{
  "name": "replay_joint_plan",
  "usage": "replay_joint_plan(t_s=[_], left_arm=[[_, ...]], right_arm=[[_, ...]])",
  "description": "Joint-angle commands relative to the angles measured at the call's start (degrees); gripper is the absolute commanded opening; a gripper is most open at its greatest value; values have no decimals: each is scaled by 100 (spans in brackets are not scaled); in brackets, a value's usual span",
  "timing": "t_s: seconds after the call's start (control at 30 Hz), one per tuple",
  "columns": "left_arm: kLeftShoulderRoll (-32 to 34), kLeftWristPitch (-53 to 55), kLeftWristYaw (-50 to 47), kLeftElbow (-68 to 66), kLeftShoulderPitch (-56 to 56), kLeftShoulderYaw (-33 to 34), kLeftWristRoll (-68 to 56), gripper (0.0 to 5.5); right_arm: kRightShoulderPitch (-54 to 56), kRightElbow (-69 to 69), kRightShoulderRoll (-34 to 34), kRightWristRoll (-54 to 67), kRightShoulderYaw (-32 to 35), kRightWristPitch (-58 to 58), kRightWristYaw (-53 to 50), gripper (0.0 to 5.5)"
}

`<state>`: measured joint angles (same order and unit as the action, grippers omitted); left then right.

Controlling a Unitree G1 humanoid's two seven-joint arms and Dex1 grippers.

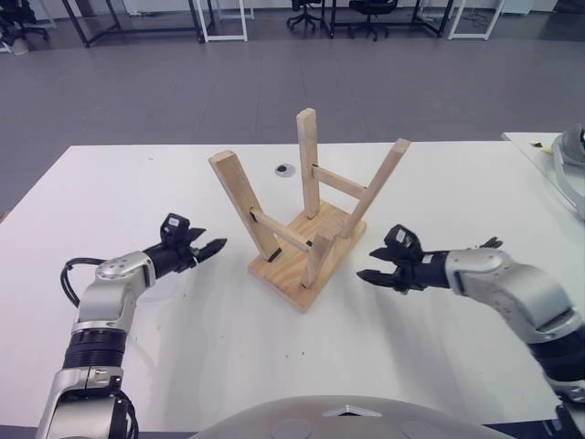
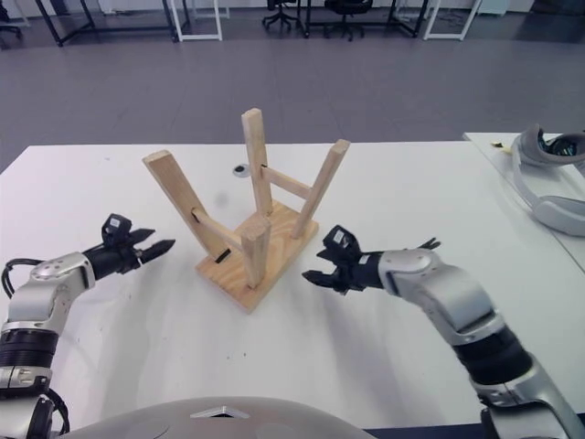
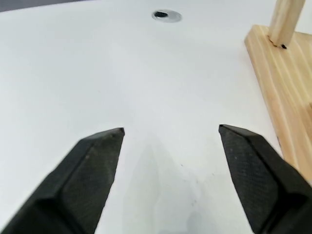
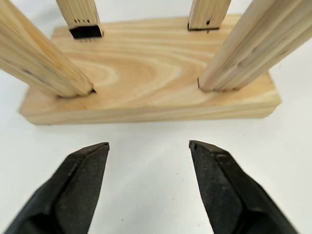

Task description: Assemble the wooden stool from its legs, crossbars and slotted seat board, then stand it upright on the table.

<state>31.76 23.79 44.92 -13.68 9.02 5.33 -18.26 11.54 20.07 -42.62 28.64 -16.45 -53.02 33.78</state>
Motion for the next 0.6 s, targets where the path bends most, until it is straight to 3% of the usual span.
replay_joint_plan(t_s=[0.03,0.3,0.43,0.6], left_arm=[[-259,-395,189,-628,119,-404,295,357],[-562,-614,334,-1271,494,-804,453,357],[-599,-111,612,-654,321,-756,-3,357],[-596,576,742,166,64,-691,-424,357]], right_arm=[[447,-867,757,-951,-564,277,-678,309],[1448,-2866,2041,-2298,-1114,1728,-869,309],[2208,-4307,2804,-2641,-1162,2441,-701,309],[2815,-5566,3115,-2867,-874,2949,-450,309]])
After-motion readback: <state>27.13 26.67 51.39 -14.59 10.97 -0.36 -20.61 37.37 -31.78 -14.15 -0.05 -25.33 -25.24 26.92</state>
